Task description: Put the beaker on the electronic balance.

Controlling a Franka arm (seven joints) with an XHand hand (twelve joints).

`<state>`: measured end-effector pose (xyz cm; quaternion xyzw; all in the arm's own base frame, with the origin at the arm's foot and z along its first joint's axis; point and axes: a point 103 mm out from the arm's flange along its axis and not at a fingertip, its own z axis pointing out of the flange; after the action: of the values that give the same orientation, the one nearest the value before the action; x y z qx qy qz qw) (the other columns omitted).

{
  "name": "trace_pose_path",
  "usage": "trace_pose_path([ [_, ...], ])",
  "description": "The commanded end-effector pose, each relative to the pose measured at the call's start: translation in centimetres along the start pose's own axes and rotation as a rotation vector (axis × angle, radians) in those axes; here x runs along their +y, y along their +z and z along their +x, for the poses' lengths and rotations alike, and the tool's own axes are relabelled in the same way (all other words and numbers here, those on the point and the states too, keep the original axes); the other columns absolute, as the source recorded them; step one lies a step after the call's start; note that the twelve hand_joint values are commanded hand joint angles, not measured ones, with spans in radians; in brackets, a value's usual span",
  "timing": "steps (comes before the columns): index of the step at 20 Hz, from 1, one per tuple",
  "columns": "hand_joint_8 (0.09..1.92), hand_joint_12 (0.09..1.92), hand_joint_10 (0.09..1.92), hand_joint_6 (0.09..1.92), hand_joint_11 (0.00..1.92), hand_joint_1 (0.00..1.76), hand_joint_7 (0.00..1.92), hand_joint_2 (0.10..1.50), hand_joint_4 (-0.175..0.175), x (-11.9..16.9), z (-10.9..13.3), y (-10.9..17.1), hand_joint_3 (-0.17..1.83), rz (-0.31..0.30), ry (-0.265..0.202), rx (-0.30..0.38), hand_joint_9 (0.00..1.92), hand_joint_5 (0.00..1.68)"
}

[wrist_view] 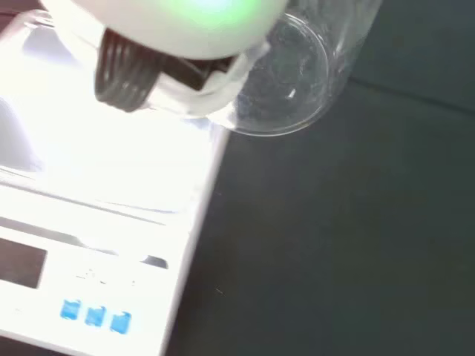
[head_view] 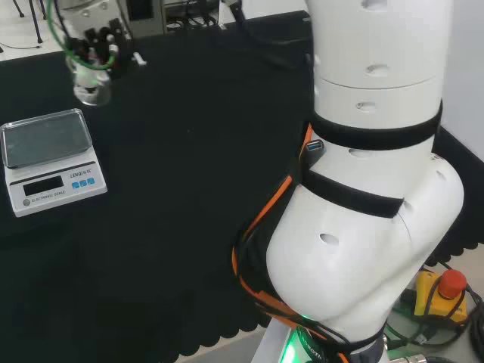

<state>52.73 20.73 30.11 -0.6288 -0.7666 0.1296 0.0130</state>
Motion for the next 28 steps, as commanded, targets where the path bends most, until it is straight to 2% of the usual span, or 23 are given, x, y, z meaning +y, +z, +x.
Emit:
trace_pose_path([
  [1,0.96,0.95,0.50,1.00,1.16,1.25,1.13,0.71,0.070,3.6,10.9,-2.0,0.69,-0.029,-0.113,-0.036,1.31,1.08],
  [5,0.94,0.94,0.50,0.99,1.16,1.25,1.14,0.71,0.071,5.1,11.4,-2.0,0.69,-0.044,-0.149,-0.042,1.32,1.09],
  [8,0.94,0.94,0.50,0.98,1.16,1.25,1.14,0.70,0.071,7.1,11.8,-1.4,0.70,-0.025,-0.146,-0.019,1.32,1.10],
  [9,0.97,0.94,0.49,0.94,1.16,1.21,1.11,0.69,0.054,7.7,11.7,-0.8,0.70,-0.006,-0.130,0.012,1.32,1.12],
  [10,1.02,0.93,0.48,0.91,1.16,1.18,1.08,0.68,0.038,8.2,12.0,-0.6,0.70,0.008,-0.127,0.008,1.32,1.15],
  [11,1.05,0.93,0.48,0.88,1.16,1.17,1.06,0.67,0.029,8.6,12.0,-0.1,0.70,0.011,-0.130,-0.024,1.33,1.16],
  [13,1.08,0.93,0.47,0.87,1.16,1.15,1.04,0.67,0.021,9.8,11.1,1.5,0.70,0.029,-0.130,-0.023,1.33,1.17],
  [14,1.09,0.93,0.47,0.86,1.16,1.15,1.04,0.67,0.020,10.0,10.8,2.1,0.70,0.035,-0.161,-0.005,1.33,1.17],
  [15,1.09,0.93,0.47,0.86,1.16,1.15,1.04,0.67,0.020,10.2,10.4,2.6,0.70,0.044,-0.168,0.000,1.33,1.18],
  [16,1.09,0.93,0.47,0.86,1.16,1.15,1.04,0.67,0.019,10.1,10.4,3.2,0.70,-0.066,-0.254,0.085,1.33,1.18],
  [17,1.09,0.93,0.47,0.86,1.16,1.15,1.04,0.67,0.020,10.1,10.3,3.7,0.70,-0.050,-0.232,0.083,1.33,1.18],
  [18,1.09,0.93,0.47,0.86,1.15,1.15,1.04,0.67,0.020,10.2,10.5,4.1,0.70,-0.008,-0.217,0.046,1.33,1.18],
  [20,1.10,0.93,0.47,0.85,1.15,1.15,1.04,0.67,0.020,9.9,9.6,5.4,0.70,0.044,-0.186,0.025,1.33,1.18],
  [23,1.10,0.93,0.47,0.85,1.15,1.15,1.03,0.66,0.022,9.5,9.0,6.8,0.70,0.082,-0.164,-0.004,1.33,1.18],
  [25,1.10,0.93,0.46,0.84,1.15,1.15,1.03,0.66,0.024,9.5,9.8,7.2,0.70,0.115,-0.146,-0.044,1.33,1.19],
  [28,1.10,0.93,0.46,0.83,1.14,1.15,1.03,0.66,0.026,9.5,10.4,7.6,0.70,0.134,-0.132,-0.052,1.33,1.19],
])
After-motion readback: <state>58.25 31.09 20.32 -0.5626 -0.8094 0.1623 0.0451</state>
